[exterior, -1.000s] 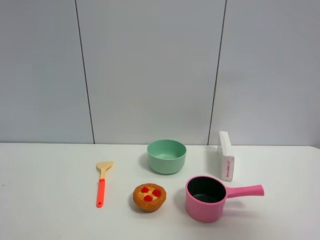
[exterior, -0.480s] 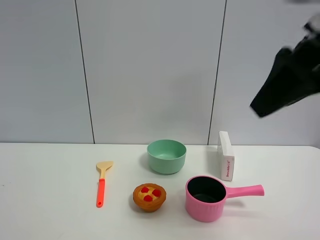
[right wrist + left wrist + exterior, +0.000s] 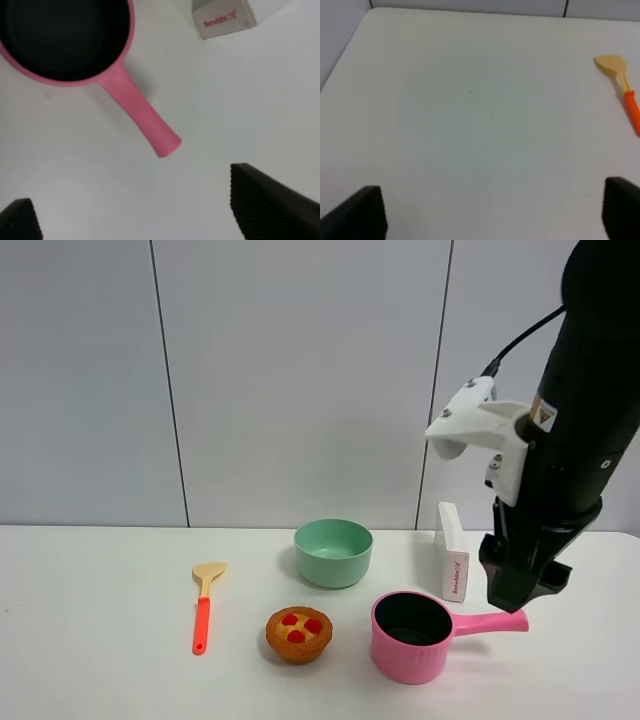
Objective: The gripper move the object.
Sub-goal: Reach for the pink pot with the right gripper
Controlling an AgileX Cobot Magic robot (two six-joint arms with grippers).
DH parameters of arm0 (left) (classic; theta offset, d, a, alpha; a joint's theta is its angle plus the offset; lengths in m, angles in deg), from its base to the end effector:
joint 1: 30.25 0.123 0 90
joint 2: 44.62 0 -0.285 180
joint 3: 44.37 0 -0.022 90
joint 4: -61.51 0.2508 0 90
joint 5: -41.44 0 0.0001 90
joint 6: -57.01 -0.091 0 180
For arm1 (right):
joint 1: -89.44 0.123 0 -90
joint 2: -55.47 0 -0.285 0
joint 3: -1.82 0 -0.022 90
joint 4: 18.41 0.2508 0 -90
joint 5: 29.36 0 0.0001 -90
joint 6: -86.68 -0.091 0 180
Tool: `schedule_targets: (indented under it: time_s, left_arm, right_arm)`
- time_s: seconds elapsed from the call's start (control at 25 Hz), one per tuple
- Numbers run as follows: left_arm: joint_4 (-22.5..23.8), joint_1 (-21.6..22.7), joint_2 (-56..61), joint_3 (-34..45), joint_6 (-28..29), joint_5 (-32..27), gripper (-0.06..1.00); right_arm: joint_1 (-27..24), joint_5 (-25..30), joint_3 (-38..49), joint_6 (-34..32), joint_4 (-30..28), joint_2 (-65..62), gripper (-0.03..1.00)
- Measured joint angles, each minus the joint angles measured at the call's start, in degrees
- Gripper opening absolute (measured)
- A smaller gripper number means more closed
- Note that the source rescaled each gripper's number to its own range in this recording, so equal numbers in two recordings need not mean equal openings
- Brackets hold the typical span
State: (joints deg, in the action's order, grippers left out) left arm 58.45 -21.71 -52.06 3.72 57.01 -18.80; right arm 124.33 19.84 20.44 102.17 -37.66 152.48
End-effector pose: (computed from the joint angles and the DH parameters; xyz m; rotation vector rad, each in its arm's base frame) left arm -0.0057 -0.0051 0.2804 -0.1478 2.0142 0.0309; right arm 0.2556 0.1506 0.2328 -1.4317 2.4262 -0.3328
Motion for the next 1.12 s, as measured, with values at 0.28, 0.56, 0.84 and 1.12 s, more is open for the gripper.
schedule_targets:
  time_s: [0.28, 0.56, 0.84, 1.12]
  left_arm:
    - [0.0, 0.0, 0.0, 0.0, 0.0, 0.0, 1.0]
    - [0.0, 0.0, 0.0, 0.0, 0.0, 0.0, 1.0]
    - [0.0, 0.0, 0.0, 0.0, 0.0, 0.0, 1.0]
    - [0.0, 0.0, 0.0, 0.0, 0.0, 0.0, 1.0]
  right_arm:
    - [0.0, -4.5, 0.0, 0.0, -5.6, 6.4, 0.82]
    - [0.0, -7.2, -0.1, 0.0, -9.3, 11.5, 0.82]
    - [0.0, -9.9, -0.1, 0.1, -9.8, 15.7, 0.82]
    - [0.0, -12.3, -0.1, 0.1, -10.5, 18.1, 0.78]
